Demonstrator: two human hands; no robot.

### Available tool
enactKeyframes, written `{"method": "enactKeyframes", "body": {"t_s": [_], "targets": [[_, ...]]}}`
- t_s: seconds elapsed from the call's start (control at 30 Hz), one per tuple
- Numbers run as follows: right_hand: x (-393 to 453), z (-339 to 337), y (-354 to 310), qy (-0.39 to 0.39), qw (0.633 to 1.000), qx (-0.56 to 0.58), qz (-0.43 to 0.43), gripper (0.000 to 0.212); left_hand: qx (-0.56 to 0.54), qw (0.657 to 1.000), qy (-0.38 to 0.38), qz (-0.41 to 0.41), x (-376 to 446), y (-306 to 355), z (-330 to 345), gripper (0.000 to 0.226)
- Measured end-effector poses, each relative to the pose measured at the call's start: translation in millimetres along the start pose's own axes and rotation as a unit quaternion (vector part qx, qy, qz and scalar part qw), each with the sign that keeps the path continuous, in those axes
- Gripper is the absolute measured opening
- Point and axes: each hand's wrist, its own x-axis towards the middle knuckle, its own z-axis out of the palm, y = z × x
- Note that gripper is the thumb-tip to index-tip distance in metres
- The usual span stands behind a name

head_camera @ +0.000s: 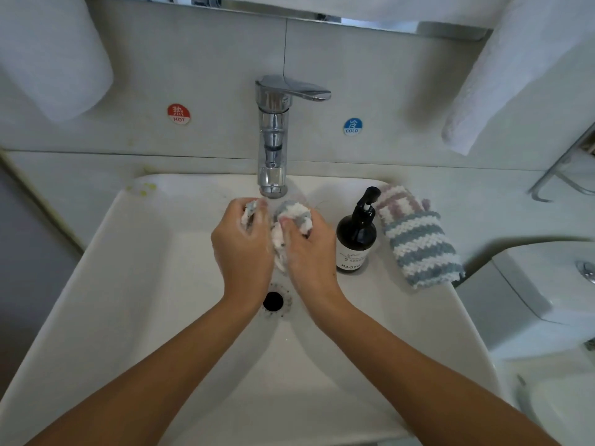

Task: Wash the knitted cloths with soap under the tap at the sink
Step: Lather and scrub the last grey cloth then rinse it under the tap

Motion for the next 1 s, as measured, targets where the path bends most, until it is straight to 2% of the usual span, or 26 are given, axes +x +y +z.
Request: {"method": "enactKeyframes", "body": {"t_s": [0.17,0.3,0.5,0.6,0.77,0.9,1.0], "targets": [[1.5,-2.1,-5.2,0.015,1.0,0.025,0.009,0.028,-0.015,1.0,-0.017,0.007,-4.4,4.5,1.3,0.038],[0.3,-1.1,-6.9,0.019,0.998,0.051,0.043,0.039,-0.019,0.999,-0.031,-0.009,-2.9,8.5,4.6,0.043],[-10.7,3.5,-3.7,-0.041,0.996,0.046,0.057,0.026,0.014,1.0,-0.022,0.007,4.9,-6.5,-1.3,0.037],[-14.4,4.1,-6.8,-0.064,0.994,0.06,0.07,0.026,0.027,0.999,-0.01,0.013,12.6,-9.9,-3.9,0.042],[-21.7,8.2,-8.6,-0.054,0.997,0.053,0.009,0.032,0.012,1.0,-0.002,-0.017,22.6,-9.5,-6.5,0.05],[-11.8,7.2,-15.0,0.029,0.997,0.064,-0.014,0.032,-0.001,0.997,-0.063,-0.035,-2.0,-5.0,-0.4,0.047],[6.0,1.7,-15.4,0.103,0.99,0.092,0.023,0.038,-0.075,0.991,-0.099,-0.054,-31.6,10.0,4.1,0.04]]}}
